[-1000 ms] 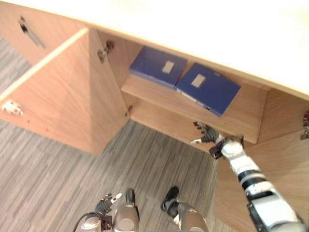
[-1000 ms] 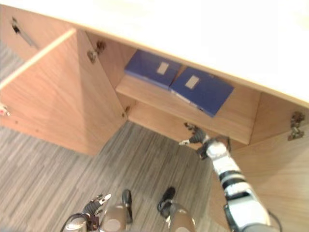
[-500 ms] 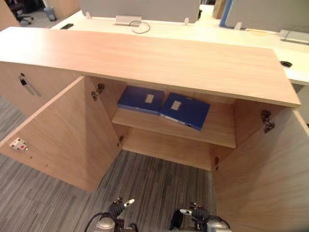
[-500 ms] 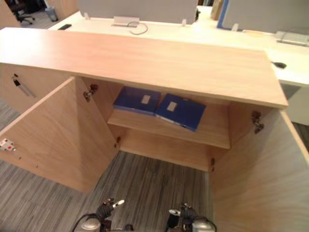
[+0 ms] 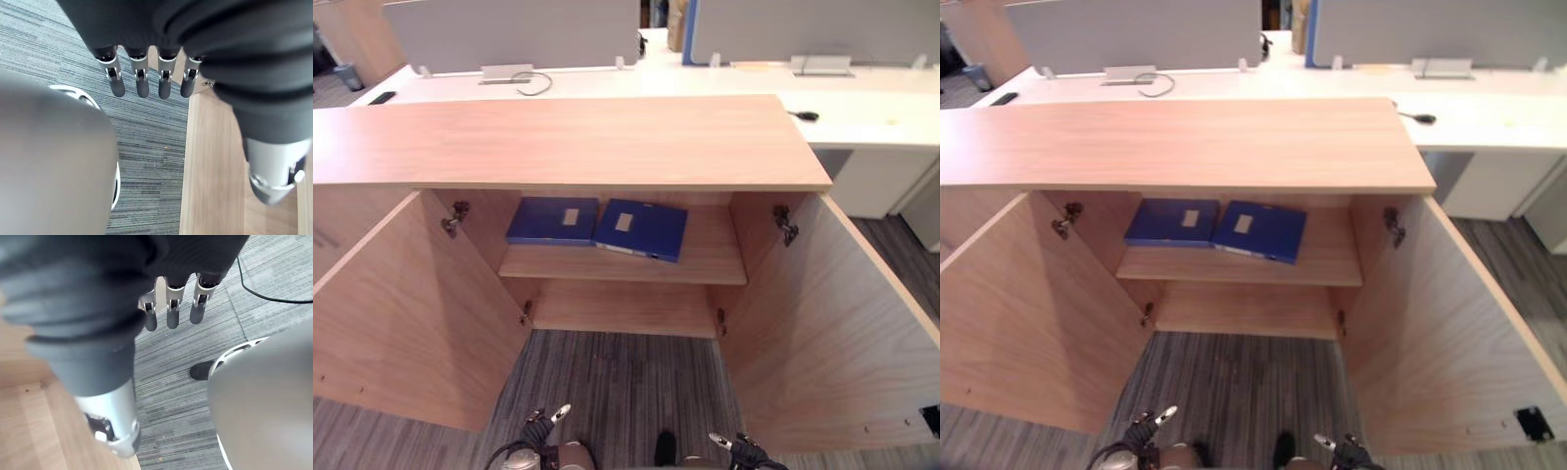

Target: Walk over to the cabinet, pick up the folder, carry it to the office cabinet, place the folder inside the office cabinet, then close the office cabinet door

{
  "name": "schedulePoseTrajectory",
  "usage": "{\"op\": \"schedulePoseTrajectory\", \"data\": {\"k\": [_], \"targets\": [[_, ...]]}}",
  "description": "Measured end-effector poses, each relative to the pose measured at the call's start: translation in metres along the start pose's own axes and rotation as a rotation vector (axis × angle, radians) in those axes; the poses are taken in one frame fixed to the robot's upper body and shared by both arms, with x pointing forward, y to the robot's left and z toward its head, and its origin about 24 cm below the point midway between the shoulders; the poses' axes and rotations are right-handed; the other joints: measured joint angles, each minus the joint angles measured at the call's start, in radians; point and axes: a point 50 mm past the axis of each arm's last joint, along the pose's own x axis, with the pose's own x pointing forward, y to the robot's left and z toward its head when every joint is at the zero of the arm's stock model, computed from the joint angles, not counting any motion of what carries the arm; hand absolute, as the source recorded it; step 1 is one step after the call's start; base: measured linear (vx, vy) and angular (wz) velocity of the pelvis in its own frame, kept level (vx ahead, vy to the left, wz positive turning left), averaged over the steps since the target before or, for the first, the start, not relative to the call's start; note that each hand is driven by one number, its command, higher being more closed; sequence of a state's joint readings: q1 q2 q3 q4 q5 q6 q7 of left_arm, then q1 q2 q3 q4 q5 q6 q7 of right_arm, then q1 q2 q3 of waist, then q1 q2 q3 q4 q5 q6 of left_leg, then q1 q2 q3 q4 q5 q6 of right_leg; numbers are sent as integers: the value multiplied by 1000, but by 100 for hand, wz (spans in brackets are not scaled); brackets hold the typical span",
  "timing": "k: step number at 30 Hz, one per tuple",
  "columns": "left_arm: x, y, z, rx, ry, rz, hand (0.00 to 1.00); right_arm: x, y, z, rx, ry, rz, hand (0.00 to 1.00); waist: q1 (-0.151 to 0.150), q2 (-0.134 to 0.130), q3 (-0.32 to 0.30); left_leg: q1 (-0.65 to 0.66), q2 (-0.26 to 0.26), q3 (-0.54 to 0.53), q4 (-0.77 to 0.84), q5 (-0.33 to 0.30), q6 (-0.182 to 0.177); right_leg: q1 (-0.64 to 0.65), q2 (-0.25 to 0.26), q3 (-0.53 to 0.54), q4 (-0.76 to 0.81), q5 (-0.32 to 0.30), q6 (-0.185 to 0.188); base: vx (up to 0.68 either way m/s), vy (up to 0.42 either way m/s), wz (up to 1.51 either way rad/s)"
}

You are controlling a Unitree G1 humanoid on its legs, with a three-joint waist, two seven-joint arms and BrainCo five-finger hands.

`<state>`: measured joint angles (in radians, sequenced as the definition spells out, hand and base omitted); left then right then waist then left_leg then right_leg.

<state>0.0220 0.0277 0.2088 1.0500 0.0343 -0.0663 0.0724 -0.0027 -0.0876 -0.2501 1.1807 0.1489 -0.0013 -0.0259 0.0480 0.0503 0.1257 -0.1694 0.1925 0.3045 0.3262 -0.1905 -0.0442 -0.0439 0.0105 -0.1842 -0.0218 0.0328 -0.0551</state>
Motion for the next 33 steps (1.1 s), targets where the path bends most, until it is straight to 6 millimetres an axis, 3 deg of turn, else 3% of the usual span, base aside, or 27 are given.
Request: {"op": "schedulePoseTrajectory", "data": {"k": [2, 3, 5, 8, 10, 11, 13, 16, 17, 19, 21, 22, 23, 26, 30, 33], "targets": [[0, -1, -4, -3, 18, -1, 0, 0, 0, 3, -5, -8, 1, 0, -2, 16, -10, 15, -18, -12, -76, 49, -14, -9, 3, 14, -14, 1, 16, 122, 65, -48], [0, -1, -1, -5, 13, 0, 0, 0, -1, 2, 2, -6, -1, 0, -5, 3, -1, 18, -31, -10, -72, 55, -11, -19, -15, 12, 6, -2, 31, 111, 52, -2], [0, 0, -3, -7, 21, 2, 0, 0, -1, -2, 1, 4, -3, 0, -5, 5, -13, 26, -38, -15, -78, 77, 2, -11, -18, 8, 7, 0, 35, 125, 46, 7], [0, -1, -3, 29, 19, -4, 0, 0, 2, 0, -12, -1, 8, 0, -2, 1, -19, 56, -64, -11, -101, 82, 12, -45, -47, 7, 126, -75, 62, 221, 66, 1], [0, -3, -4, 49, 23, -13, 0, 0, 4, 2, -49, -10, 16, 0, -3, -17, -24, 137, -111, 14, -147, 89, 15, -97, -116, 20, 343, -181, 80, 291, 140, -2], [0, -4, -4, 57, 23, -17, 0, 0, 4, 2, -51, -11, 18, 0, -3, -18, -25, 162, -125, 20, -159, 88, 17, -102, -133, 21, 393, -201, 86, 276, 142, -4], [-1, -8, -5, 97, 21, -37, 0, 1, 10, 11, -74, -37, 40, 0, -2, -25, -20, 250, -165, 34, -198, 85, 20, -142, -191, 15, 605, -226, 101, 277, 174, -6], [0, -7, -3, 162, 8, -51, 0, 1, 23, 23, -191, -87, 76, 0, -14, -35, -18, 323, -188, 7, -255, 73, 33, -182, -236, 14, 782, -220, 101, 190, 83, 22], [0, -7, 0, 181, -1, -51, 0, 1, 32, 31, -238, -122, 97, 0, -25, -41, -12, 328, -187, -12, -258, 71, 36, -221, -241, 26, 838, -249, 102, 175, -2, 41], [1, -2, 3, 213, -11, -36, 0, -3, 51, 44, -331, -193, 153, 0, -34, -41, -2, 322, -159, -43, -256, 71, 36, -243, -206, 45, 788, -308, 104, 152, -134, 39], [2, 0, 7, 256, -26, -34, 0, -11, 71, 65, -403, -316, 203, 0, -38, -43, -1, 300, -130, -71, -251, 75, 21, -250, -155, 119, 625, -300, 113, 167, -255, 49], [3, 5, 9, 302, -39, -30, 0, -20, 81, 80, -436, -411, 224, 0, -37, -79, -16, 287, -151, -88, -253, 72, 3, -231, -171, 170, 467, -186, 131, 156, -266, 49], [2, -2, 10, 330, -49, -46, 0, -27, 85, 97, -476, -505, 216, 0, -34, -60, -8, 290, -136, -100, -251, 65, -23, -233, -166, 158, 483, -180, 139, 127, -209, 41], [0, -13, 5, 343, -58, -75, 0, -45, 91, 127, -607, -700, 189, 0, -28, -31, -27, 256, -98, -103, -247, 77, -38, -227, -136, 124, 437, -173, 126, 75, -184, 18], [-2, -20, 7, 356, -87, -101, 0, -69, 93, 157, -766, -921, 105, 0, -31, -29, -32, 223, -65, -148, -253, 93, -61, -202, -119, 56, 383, -157, 107, 31, -77, 37], [-2, -19, 7, 371, -93, -110, 0, -75, 94, 164, -836, -991, 62, 0, -20, -27, -33, 221, -65, -156, -253, 98, -66, -180, -122, 41, 355, -146, 110, 5, 21, 22]]}}
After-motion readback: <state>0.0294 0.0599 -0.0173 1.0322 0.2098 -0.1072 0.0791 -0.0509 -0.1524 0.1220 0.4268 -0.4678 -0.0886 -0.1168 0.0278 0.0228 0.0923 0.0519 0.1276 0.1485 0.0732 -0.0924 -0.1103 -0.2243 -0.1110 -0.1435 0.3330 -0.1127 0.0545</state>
